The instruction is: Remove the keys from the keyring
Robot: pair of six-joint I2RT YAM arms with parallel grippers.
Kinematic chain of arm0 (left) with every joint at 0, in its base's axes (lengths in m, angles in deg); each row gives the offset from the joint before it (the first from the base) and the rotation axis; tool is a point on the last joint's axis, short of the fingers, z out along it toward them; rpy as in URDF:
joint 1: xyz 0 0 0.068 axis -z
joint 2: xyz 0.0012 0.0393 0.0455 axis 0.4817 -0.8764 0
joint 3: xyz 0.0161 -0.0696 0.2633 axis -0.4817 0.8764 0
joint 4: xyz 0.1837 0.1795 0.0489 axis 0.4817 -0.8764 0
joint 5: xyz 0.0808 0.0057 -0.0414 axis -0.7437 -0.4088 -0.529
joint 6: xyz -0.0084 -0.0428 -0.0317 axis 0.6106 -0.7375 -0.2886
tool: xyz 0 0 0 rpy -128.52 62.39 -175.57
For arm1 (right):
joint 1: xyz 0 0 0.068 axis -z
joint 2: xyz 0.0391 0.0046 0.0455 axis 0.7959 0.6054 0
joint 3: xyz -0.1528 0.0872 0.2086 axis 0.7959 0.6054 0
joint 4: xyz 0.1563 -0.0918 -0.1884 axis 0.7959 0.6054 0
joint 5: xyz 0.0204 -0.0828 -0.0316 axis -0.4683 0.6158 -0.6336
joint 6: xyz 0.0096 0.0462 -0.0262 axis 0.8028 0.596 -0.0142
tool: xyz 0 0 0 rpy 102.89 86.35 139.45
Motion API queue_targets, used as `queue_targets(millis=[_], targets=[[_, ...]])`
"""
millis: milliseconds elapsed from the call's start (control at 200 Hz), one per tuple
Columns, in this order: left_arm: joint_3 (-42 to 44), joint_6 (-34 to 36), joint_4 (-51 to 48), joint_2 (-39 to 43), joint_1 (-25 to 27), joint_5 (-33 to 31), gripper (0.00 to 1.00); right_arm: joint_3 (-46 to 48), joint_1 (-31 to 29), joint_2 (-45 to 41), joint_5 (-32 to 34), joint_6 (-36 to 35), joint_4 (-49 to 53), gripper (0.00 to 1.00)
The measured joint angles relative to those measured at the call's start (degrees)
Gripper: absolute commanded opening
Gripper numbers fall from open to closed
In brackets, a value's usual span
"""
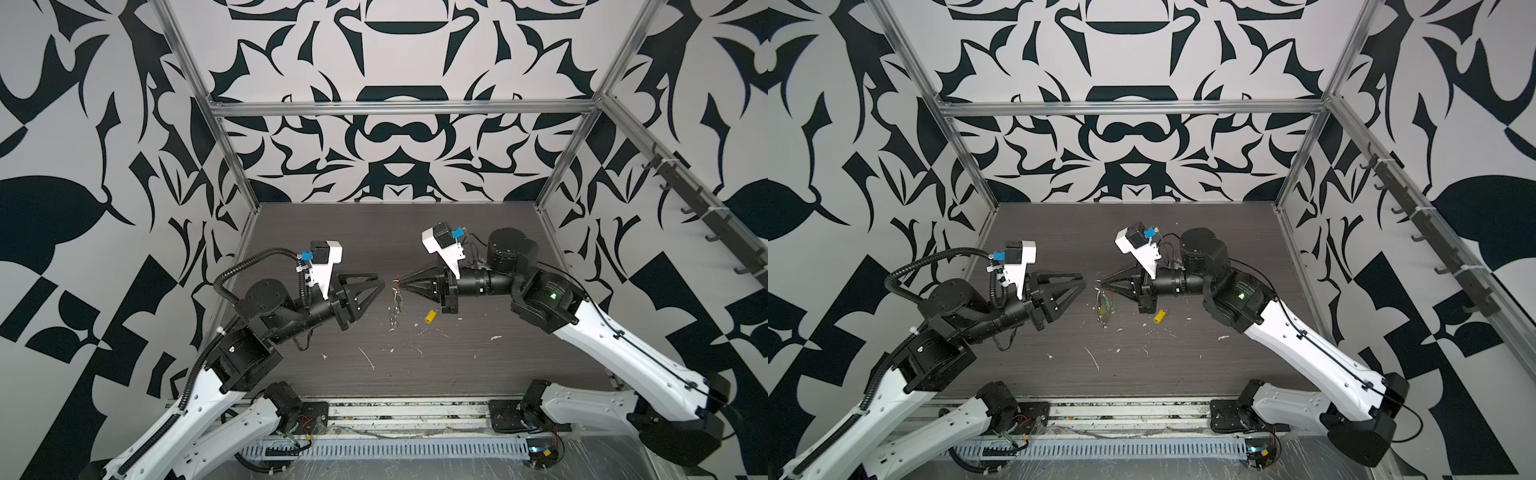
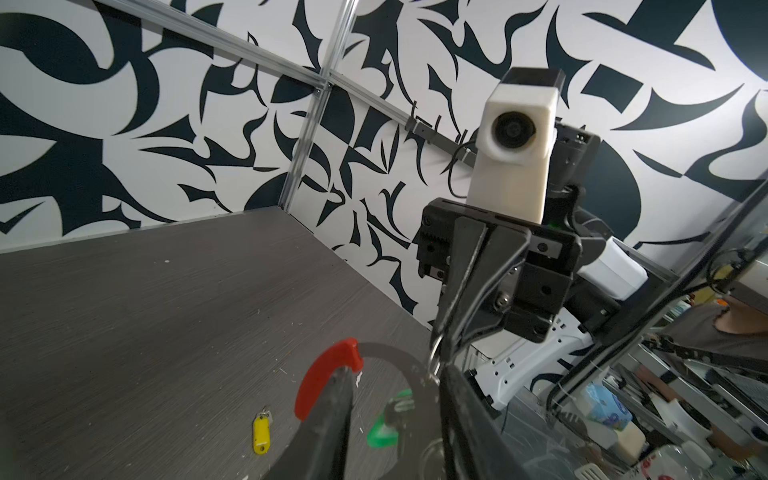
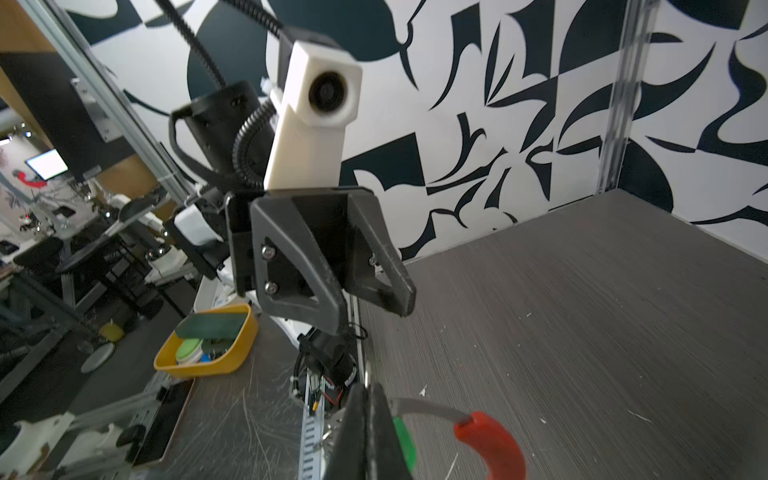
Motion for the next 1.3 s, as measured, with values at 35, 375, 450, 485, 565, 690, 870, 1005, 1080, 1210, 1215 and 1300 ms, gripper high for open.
queue_targets(millis=[35, 375, 450, 485, 565, 690, 870, 1005, 1080, 1210, 1215, 1300], targets=[[-0.15, 0.22, -0.87, -0.28, 0.00, 0.96, 0.40, -0.76, 0.00, 0.28, -0.33, -1.86, 2.34, 0.00], [-0.57, 1.33, -4.87, -3.63, 0.00, 9.57, 0.33, -5.42, 0.00, 2.34, -2.97, -12.26, 15.47, 0.00], [-0.57, 1.33, -4.96, -3.69, 0.00, 10.80, 0.30, -5.64, 0.00, 2.32, -3.23, -12.96, 16.39, 0.00], [-0.61, 1.38, -4.96, -3.69, 0.00, 11.23, 0.29, -5.64, 0.00, 2.32, -3.32, -13.22, 16.65, 0.00], [-0.79, 1.44, -4.96, -3.78, 0.00, 12.22, 0.28, -5.64, 0.02, 2.40, -3.45, -13.49, 17.07, 0.00], [-1.01, 1.49, -4.94, -4.17, 0.00, 13.38, 0.30, -5.64, 0.02, 2.78, -3.65, -13.55, 17.11, 0.00], [-1.11, 1.36, -4.92, -5.84, 0.00, 15.04, 0.20, -5.64, 0.02, 3.06, -3.76, -13.40, 17.03, 0.00], [-1.27, 1.16, -4.94, -6.93, 0.00, 16.00, 0.11, -5.64, 0.02, 3.06, -3.72, -13.33, 16.92, 0.00], [-1.36, 1.05, -4.96, -6.97, 0.00, 16.24, 0.09, -5.64, 0.04, 3.06, -3.65, -13.09, 16.74, 0.00], [-1.42, 1.33, -4.92, -6.82, 0.00, 16.15, 0.07, -5.64, 0.09, 3.06, -3.61, -12.22, 16.22, 0.00], [-1.42, 1.36, -4.94, -6.80, 0.00, 16.13, 0.07, -5.64, 0.09, 3.06, -3.61, -12.20, 16.22, 0.00], [-1.42, 1.62, -4.92, -6.62, 0.00, 15.96, 0.00, -5.64, 0.09, 3.06, -3.52, -11.52, 15.89, 0.00]])
